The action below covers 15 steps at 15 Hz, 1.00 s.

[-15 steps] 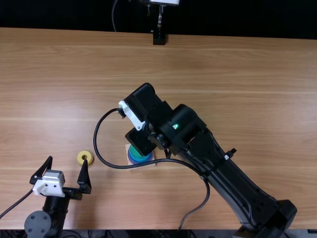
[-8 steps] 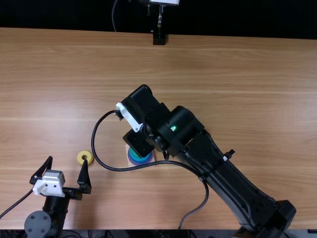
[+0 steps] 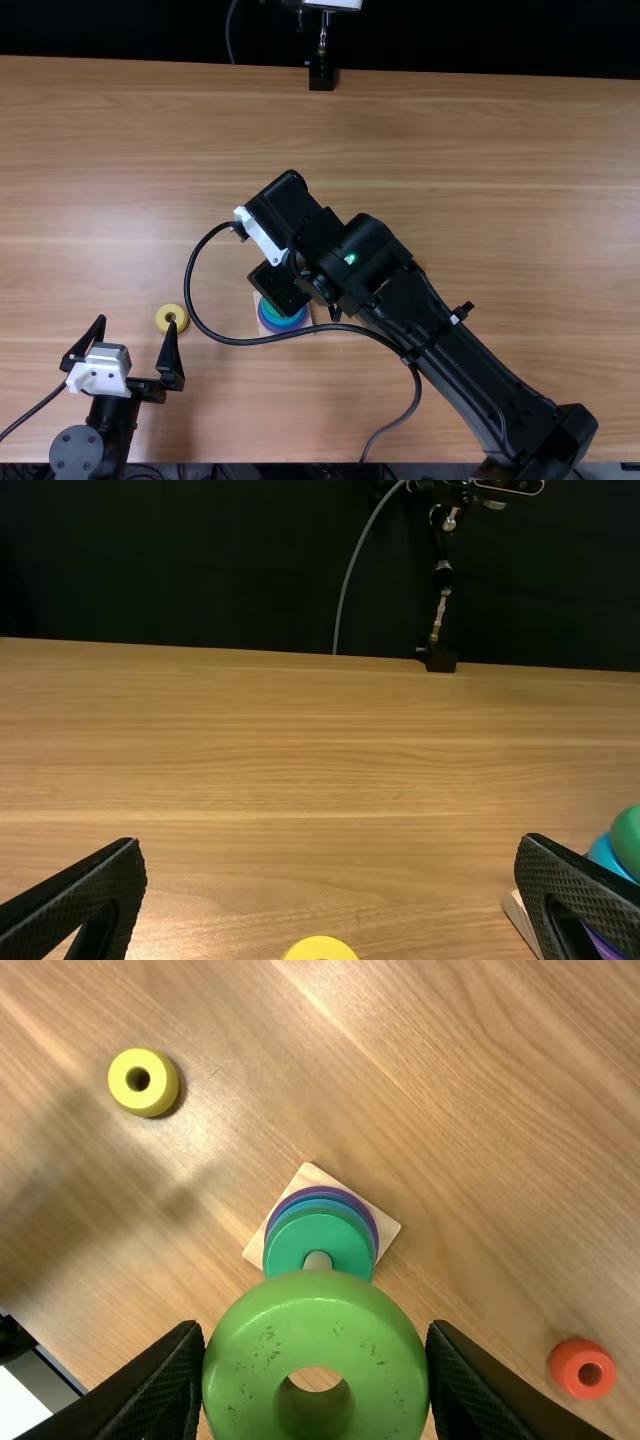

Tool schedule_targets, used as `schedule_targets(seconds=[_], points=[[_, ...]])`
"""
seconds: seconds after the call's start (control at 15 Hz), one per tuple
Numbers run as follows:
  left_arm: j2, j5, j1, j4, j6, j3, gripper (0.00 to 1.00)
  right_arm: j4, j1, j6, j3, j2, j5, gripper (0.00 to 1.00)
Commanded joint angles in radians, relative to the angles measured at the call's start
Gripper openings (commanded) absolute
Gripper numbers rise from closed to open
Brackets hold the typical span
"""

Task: Build the Hanoi tower: stack the rings onto the peg from bottom to top in this color order: purple, dark blue, light blue, dark green, light green, yellow, orange.

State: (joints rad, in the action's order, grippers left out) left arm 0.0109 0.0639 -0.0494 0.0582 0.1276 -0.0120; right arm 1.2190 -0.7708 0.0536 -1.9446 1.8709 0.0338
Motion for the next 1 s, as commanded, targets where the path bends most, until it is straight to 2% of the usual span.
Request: schedule_targets(seconds=[0.0, 0.53, 0.6, 0.67, 0.73, 0.93], points=[[-0.011, 0.021, 0.01, 0.03, -0.015, 0.012, 1.0, -0.003, -0.008, -0.004, -0.019, 0.019, 0.007, 0.0], [-0.011, 0.021, 0.01, 0.03, -0.015, 0.012, 1.0, -0.009, -0.008, -0.006, -0.02, 0.045, 0.007, 0.0], [-0.011, 0.021, 0.01, 0.03, -0.015, 0.012, 1.0, -0.007, -0.01, -0.004, -0.019, 0.043, 0.005, 0.11], [-0.011, 0.021, 0.01, 0.03, -0.015, 0.012, 1.0, -0.007, -0.01, -0.004, -0.017, 0.043, 0.003, 0.68], [-0.011, 0.021, 0.01, 0.03, -0.015, 0.012, 1.0, -0.003, -0.013, 0.002, -0.016, 0.043, -0.002, 1.0], [-0.011, 0.021, 0.01, 0.03, -0.015, 0.012, 1.0, -0.029, -0.007, -0.002, -0.027, 0.034, -0.006, 1.0]])
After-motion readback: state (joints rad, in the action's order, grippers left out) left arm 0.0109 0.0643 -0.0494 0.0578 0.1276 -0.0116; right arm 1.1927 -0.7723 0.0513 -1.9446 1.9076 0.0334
